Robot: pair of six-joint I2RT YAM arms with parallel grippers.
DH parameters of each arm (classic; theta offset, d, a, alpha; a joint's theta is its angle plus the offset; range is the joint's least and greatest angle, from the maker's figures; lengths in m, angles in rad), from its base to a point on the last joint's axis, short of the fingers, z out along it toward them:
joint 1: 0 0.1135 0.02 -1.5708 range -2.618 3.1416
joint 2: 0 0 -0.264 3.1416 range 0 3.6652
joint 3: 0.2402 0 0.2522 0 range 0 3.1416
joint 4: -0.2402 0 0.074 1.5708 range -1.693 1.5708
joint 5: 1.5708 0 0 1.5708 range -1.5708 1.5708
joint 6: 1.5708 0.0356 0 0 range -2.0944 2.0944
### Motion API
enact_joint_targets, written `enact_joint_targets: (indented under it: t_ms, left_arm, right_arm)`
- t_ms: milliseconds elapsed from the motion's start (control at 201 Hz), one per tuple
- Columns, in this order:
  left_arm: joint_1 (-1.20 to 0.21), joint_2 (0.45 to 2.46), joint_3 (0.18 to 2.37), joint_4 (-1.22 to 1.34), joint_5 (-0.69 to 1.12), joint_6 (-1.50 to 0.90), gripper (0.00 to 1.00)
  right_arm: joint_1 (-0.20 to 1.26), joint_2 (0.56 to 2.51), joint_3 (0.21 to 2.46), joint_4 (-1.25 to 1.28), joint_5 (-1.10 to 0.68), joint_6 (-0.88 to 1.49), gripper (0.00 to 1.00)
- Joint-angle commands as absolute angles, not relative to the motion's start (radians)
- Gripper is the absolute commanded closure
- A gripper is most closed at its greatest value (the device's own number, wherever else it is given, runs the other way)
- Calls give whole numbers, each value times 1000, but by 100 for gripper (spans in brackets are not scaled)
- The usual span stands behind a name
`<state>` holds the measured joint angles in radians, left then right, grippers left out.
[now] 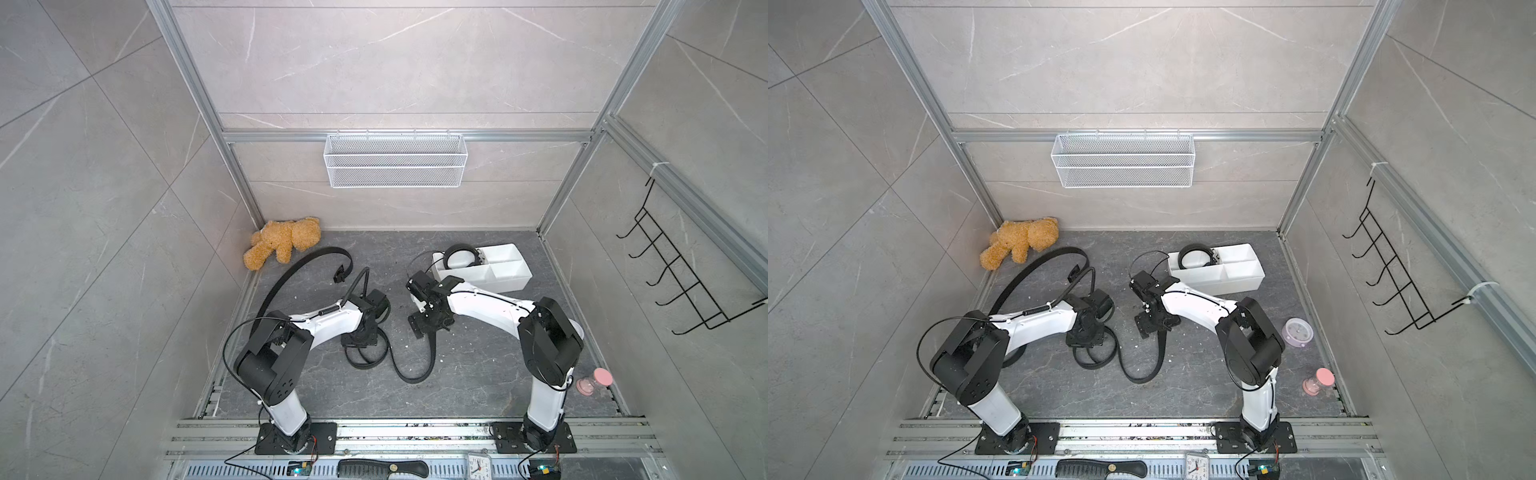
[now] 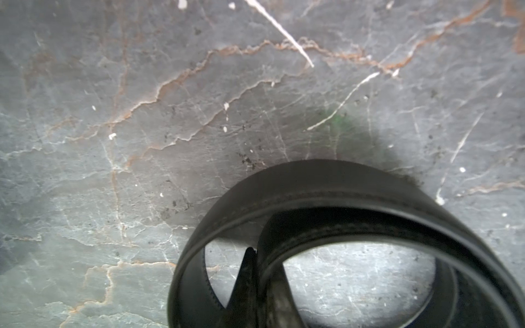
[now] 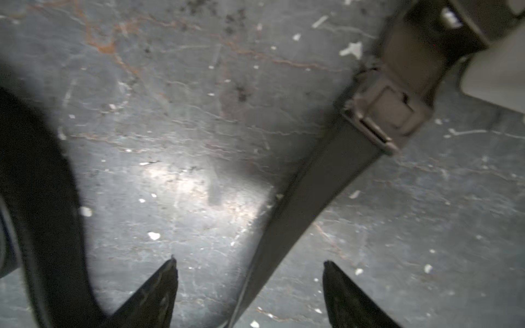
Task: Place the belts into the storage roll
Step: Roll the belt at the center of the board.
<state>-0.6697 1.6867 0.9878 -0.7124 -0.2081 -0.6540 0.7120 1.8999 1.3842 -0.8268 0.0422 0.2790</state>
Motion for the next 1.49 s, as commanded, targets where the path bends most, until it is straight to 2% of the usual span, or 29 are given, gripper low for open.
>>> enact_joint_targets:
  t_ms: [0,134,214,284,358,483,538,687,821,961,1289,1443,1488]
  left_arm:
    - [-677,1698,930,-745,-182,-713,100]
    - [-680,1704,921,-714,-178,-731,100]
    - [-690,1711,920,-706,-176,-742,100]
    - [-696,1715,911,-689,-168,-755,100]
    - [-701,1723,901,-667,-159,-769,100]
    - [-706,1738,892,-636,-144,-795,100]
    - [-707,1749,896,-622,-149,-802,100]
    - [-707,1803,970,-613,-206,-820,100]
    - [-699,1881,1107,-614,-289,-827,100]
    - [-664,1984,1255,-607,-316,-790,100]
    - [-527,2165,1536,-608,-295,-624,100]
    - [-515,2257,1676,-657,-238,-549,100]
    - [-515,2268,1689,-664,-227,-536,100]
  right_arm:
    - [698,1903,1352,-850,93,261,19]
    - [694,1922,1277,-737,-6,253,20]
    - [699,1932,1266,-728,-8,255,19]
    - [706,1937,1260,-750,25,264,23]
    - [706,1915,1218,-772,59,300,39]
    - [706,1805,1059,-757,36,394,86]
    - [712,1743,978,-735,11,444,100]
    - [780,1612,834,-658,-55,587,100]
    - [872,1596,812,-560,-122,703,100]
    - [922,1649,851,-473,-173,748,100]
    - [924,1764,979,-346,-198,820,100]
    - [928,1860,1056,-225,-318,882,100]
    - [929,1884,1080,-206,-346,898,93]
